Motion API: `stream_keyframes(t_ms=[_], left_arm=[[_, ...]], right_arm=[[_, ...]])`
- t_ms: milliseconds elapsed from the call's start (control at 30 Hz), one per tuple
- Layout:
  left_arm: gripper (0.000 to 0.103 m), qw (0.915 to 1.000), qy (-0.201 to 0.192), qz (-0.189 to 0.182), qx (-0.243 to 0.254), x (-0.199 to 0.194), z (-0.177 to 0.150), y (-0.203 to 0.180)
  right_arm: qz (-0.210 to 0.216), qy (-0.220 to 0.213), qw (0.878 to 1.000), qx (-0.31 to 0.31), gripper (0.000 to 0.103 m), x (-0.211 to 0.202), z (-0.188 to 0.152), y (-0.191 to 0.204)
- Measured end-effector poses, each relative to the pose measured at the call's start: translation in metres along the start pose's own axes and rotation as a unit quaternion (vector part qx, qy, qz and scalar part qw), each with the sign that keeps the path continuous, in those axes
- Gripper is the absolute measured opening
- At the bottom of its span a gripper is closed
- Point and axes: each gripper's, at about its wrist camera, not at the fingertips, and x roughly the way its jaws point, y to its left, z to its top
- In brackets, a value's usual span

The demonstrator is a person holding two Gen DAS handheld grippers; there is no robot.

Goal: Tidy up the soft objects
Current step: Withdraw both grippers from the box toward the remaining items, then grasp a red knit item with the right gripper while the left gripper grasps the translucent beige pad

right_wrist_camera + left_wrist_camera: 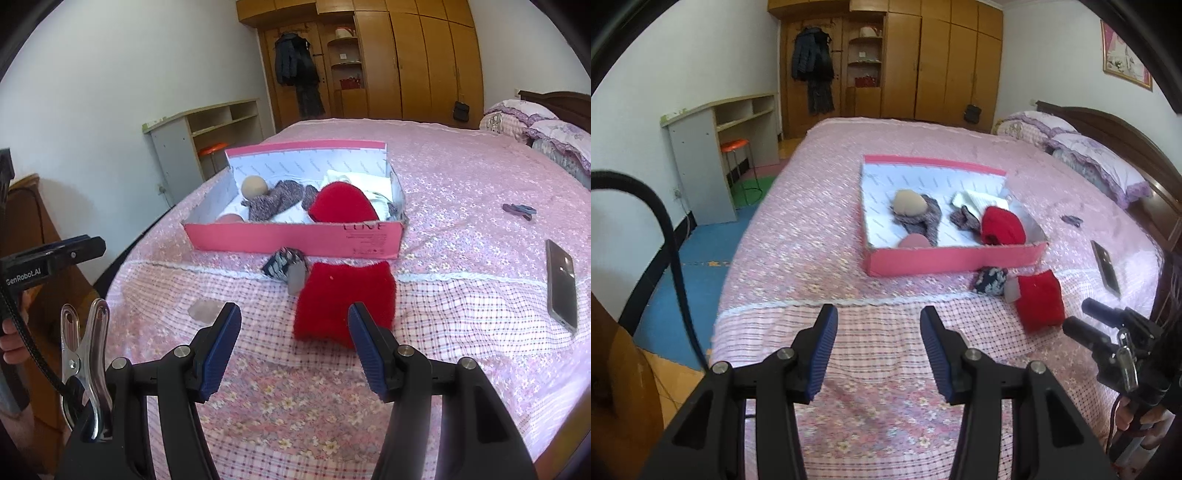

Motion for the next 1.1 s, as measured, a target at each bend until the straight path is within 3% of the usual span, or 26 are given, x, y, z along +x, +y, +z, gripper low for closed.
stream_keyframes(t_ms=[267, 600, 1100], left_arm=[[0.049, 0.9991, 0.024, -0.034, 0.007, 0.034, -0.011, -0.024], [0.049, 0.9971, 0.041, -0.064, 0.002, 0.067, -0.028, -0.043], [0.043, 0.9951, 0.064, -0.056, 0.051, 0.107, -0.046, -0.076]], right_arm=[[-0.040, 0.013, 0.999, 0.001, 0.062, 0.011, -0.011, -0.014], [-0.051, 0.019, 0.998, 0.003, 0.062, 0.020, -0.016, -0.021], [-0.048, 0.016, 0.999, 0.019, 0.062, 0.026, -0.026, -0.030]])
